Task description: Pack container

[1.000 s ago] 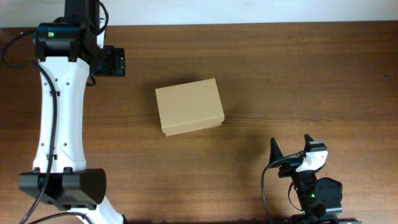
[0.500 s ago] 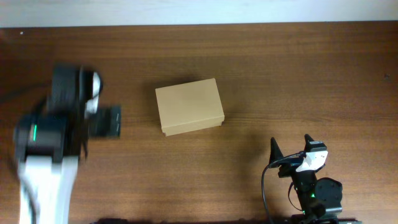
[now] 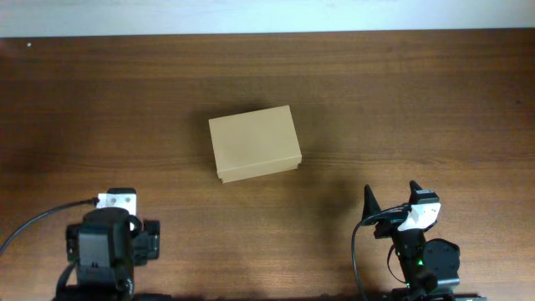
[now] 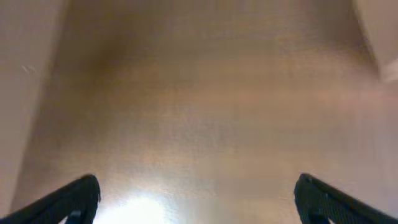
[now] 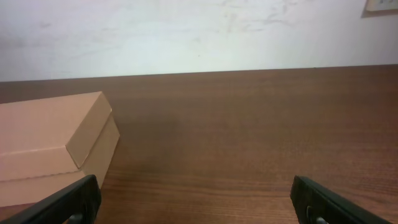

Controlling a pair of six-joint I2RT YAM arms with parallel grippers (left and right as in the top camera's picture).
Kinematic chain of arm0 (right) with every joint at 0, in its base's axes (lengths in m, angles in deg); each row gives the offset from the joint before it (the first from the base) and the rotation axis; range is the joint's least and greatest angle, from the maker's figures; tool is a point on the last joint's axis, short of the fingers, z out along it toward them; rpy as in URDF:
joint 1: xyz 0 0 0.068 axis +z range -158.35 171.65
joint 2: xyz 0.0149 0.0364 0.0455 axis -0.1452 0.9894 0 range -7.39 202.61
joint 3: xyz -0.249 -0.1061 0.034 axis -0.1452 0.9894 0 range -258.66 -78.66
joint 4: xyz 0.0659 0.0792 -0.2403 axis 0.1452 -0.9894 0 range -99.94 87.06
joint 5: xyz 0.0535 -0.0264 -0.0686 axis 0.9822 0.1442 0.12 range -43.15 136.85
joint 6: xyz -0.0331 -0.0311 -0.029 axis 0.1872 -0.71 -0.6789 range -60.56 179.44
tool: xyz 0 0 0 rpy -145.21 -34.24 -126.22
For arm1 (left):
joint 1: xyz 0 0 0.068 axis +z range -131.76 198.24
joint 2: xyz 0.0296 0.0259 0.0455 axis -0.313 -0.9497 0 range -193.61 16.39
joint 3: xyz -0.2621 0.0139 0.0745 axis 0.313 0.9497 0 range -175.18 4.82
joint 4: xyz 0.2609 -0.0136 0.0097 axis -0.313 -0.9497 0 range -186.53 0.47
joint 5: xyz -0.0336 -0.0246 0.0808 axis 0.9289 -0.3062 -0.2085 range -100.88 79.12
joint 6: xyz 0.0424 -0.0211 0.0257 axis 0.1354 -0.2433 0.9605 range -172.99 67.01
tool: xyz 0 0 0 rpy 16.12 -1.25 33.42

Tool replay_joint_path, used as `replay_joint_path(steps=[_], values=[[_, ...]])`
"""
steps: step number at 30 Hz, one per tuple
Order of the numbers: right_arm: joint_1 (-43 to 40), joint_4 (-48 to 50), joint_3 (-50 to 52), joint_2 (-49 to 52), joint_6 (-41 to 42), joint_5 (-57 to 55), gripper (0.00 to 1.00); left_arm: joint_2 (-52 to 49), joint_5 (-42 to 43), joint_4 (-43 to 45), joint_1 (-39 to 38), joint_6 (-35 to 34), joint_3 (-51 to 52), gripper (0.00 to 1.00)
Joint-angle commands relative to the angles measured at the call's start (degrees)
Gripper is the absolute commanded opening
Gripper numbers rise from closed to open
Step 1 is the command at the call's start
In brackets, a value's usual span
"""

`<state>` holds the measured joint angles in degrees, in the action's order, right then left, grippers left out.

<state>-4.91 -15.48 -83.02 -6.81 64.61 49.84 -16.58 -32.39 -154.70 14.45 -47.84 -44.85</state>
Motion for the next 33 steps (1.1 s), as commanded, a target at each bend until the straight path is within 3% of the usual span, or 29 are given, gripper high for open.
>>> replay_joint_path(steps=[1, 9, 12, 21, 27, 33], values=[[-0.2, 0.2, 0.6, -0.4, -0.2, -0.5, 0.99, 4.5, -3.0, 12.9, 0.2, 7.6, 2.8, 1.0], [-0.2, 0.2, 0.6, -0.4, -0.2, -0.5, 0.99, 12.2, 0.8, 62.4, 0.2, 7.8, 12.7, 1.0], [-0.2, 0.2, 0.6, -0.4, -0.2, -0.5, 0.99, 15.1, 0.7, 73.1, 0.2, 7.8, 19.7, 1.0], [-0.2, 0.2, 0.6, -0.4, -0.2, -0.5, 0.99, 26.1, 0.8, 74.6, 0.2, 7.8, 38.9, 1.0], [-0.2, 0.1, 0.6, -0.4, -0.2, -0.5, 0.99, 32.8, 0.8, 74.6, 0.2, 7.8, 46.5, 1.0], [-0.2, 0.1, 0.6, -0.4, -0.2, -0.5, 0.99, 32.7, 0.7, 74.6, 1.9, 7.8, 49.2, 1.0]])
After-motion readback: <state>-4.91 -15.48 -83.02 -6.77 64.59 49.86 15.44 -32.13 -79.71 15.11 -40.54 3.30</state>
